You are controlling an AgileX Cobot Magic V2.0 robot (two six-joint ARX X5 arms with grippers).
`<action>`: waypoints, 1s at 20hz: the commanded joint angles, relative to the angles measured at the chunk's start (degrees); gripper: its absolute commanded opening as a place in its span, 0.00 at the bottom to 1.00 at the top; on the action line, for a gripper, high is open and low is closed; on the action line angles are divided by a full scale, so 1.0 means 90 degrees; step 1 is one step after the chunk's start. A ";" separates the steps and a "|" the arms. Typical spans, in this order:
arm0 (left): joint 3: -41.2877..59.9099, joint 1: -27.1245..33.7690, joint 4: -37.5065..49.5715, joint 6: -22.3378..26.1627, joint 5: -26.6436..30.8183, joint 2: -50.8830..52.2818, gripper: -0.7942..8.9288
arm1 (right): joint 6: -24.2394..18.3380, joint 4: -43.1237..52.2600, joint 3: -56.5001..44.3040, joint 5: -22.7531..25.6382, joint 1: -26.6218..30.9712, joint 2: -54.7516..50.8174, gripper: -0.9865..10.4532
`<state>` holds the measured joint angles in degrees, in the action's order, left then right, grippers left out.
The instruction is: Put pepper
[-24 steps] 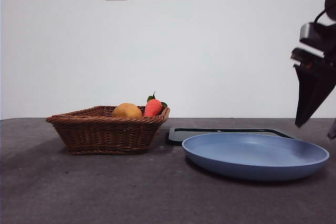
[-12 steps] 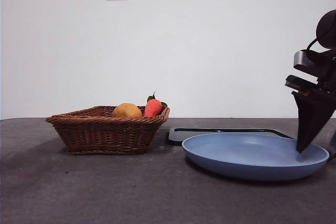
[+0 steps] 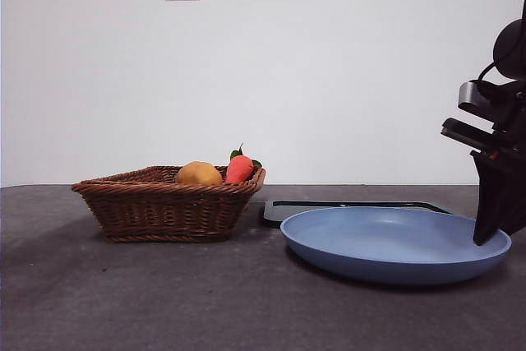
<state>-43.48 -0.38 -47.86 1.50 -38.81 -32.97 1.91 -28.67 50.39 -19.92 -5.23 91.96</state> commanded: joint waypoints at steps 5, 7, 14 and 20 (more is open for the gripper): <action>-0.0097 -0.0078 0.0488 -0.0478 0.0146 -0.0299 0.48 | 0.0131 -0.0219 0.0087 0.0036 -0.0017 -0.0255 0.09; -0.0100 -0.0168 0.0699 -0.0585 0.0148 -0.0478 0.48 | 0.0146 -0.0389 0.0087 0.0039 -0.0017 -0.0568 0.09; -0.0559 -0.0908 0.1200 -0.0874 0.1117 -0.1729 0.48 | 0.0248 -0.0957 0.0087 0.0046 -0.0002 -0.2040 0.09; -0.2331 -0.2016 0.1217 -0.1200 0.2936 -0.4167 0.48 | 0.0461 -0.1370 0.0087 0.0070 -0.0002 -0.3407 0.09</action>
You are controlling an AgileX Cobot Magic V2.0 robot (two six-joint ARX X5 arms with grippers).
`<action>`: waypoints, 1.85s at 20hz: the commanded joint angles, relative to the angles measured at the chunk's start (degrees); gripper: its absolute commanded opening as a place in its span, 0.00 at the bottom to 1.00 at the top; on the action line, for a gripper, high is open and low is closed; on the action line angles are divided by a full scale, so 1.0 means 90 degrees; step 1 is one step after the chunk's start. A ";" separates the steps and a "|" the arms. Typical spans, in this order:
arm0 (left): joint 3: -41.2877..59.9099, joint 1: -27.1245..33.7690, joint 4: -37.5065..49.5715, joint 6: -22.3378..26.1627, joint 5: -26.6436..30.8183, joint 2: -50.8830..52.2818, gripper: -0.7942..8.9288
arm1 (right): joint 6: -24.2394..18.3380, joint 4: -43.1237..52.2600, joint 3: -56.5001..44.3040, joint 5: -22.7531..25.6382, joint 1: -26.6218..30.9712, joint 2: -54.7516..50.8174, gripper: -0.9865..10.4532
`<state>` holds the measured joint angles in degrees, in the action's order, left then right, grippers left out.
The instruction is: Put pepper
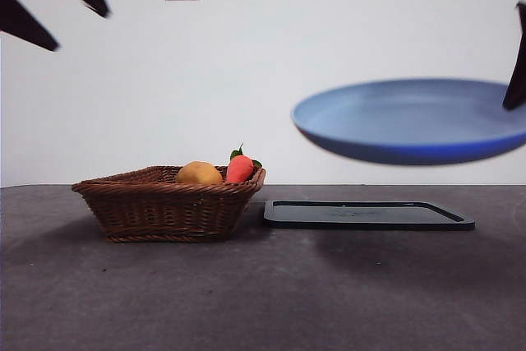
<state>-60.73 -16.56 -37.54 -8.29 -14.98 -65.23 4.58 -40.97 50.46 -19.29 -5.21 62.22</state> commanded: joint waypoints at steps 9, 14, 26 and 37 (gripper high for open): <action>-0.2866 -0.0993 -0.0413 -0.0270 0.1404 -0.4053 0.48 | 0.0328 -0.0340 0.0080 0.0017 -0.0005 -0.0906 0.09; -0.3067 -0.1078 -0.0255 -0.0478 0.1503 -0.4947 0.48 | 0.0323 -0.0340 0.0080 0.0012 -0.0005 -0.1059 0.09; -0.3067 -0.1241 0.0068 -0.0750 0.1991 -0.5639 0.48 | 0.0216 -0.0357 0.0080 -0.0010 -0.0005 -0.1056 0.09; -0.3067 -0.1251 -0.0044 -0.0920 0.1800 -0.5814 0.37 | 0.0148 -0.0355 0.0080 -0.0010 -0.0005 -0.1059 0.09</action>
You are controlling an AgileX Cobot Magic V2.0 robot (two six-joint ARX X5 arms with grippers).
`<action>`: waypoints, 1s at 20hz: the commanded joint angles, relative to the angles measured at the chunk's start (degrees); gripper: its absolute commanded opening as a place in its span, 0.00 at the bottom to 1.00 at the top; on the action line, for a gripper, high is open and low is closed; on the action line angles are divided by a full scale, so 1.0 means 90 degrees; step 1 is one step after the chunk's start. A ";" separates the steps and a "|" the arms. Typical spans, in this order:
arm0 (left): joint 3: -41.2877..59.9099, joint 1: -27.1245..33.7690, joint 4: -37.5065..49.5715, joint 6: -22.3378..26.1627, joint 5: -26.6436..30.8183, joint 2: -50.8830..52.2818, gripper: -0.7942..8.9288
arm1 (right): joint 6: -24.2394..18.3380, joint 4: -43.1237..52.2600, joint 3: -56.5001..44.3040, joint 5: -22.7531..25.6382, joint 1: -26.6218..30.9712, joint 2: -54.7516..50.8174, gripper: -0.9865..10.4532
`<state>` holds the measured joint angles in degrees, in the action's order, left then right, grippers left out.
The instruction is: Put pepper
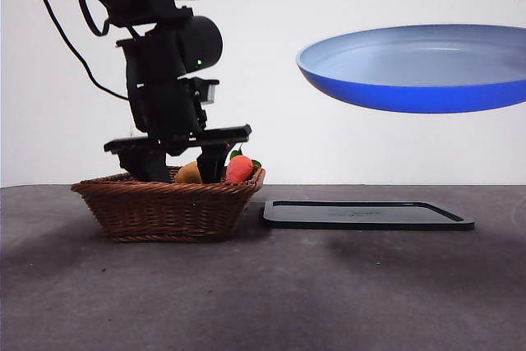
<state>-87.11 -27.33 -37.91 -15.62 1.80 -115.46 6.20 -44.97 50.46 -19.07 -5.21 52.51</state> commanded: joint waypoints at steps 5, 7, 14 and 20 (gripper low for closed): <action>-0.0136 -0.0092 0.0012 -0.0131 -0.0032 -0.0233 0.31 | -0.0078 0.0092 0.0080 -0.0034 -0.0005 0.0022 0.09; -0.0136 -0.0092 0.0012 -0.0148 -0.0036 -0.0233 0.24 | -0.0075 0.0092 0.0080 -0.0032 -0.0005 0.0022 0.09; -0.0136 -0.0090 -0.0294 -0.0291 -0.0041 -0.0066 0.19 | -0.0075 0.0187 0.0080 -0.0032 -0.0005 0.0022 0.09; -0.0136 -0.0092 -0.0610 -0.0291 -0.0056 0.0556 0.19 | -0.0075 0.0299 0.0080 -0.0034 -0.0005 0.0036 0.09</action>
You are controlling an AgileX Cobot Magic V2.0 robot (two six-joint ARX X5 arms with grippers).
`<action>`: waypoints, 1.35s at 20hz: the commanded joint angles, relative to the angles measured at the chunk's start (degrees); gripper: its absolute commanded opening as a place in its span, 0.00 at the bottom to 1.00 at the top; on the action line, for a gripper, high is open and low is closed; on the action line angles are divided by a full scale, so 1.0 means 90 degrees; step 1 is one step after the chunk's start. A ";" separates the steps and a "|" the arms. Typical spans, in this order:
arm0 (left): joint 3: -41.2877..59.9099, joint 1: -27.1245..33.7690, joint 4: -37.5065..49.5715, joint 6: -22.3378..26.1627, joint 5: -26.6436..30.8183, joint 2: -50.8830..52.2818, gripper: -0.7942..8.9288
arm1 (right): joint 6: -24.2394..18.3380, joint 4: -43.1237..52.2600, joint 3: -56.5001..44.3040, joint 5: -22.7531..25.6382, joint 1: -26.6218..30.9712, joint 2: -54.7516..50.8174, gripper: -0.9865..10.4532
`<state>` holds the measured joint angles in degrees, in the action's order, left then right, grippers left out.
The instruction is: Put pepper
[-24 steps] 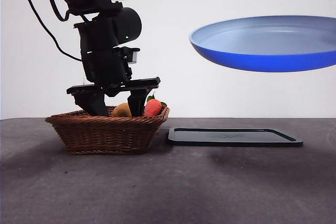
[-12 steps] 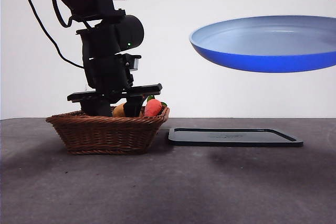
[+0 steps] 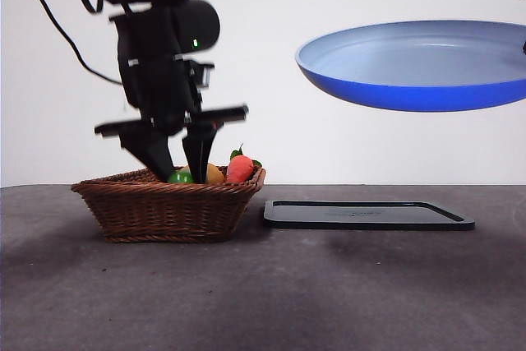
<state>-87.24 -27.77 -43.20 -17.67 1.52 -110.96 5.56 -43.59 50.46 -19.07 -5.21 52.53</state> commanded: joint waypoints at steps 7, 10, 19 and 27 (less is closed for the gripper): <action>-0.0121 -0.0129 -0.0376 -0.0012 -0.0185 0.1151 0.19 | 0.0199 0.0330 0.0080 -0.0041 -0.0007 0.0452 0.09; -0.0121 -0.0185 -0.0379 -0.0015 -0.0755 0.1698 0.20 | 0.0357 0.0602 0.0080 -0.0058 -0.0007 0.1129 0.09; -0.0121 -0.1909 -0.0027 0.0491 -0.1797 0.1974 0.20 | 0.1069 0.1319 0.0080 -0.0423 -0.0007 0.2470 0.09; -0.0121 -0.2841 0.0634 0.1324 -0.0578 0.0823 0.20 | 0.1171 0.1190 0.0080 -0.0561 -0.0010 0.2480 0.09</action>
<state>-87.24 -52.69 -38.04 -7.38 -3.79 -102.50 15.49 -33.41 50.46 -23.64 -5.19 74.30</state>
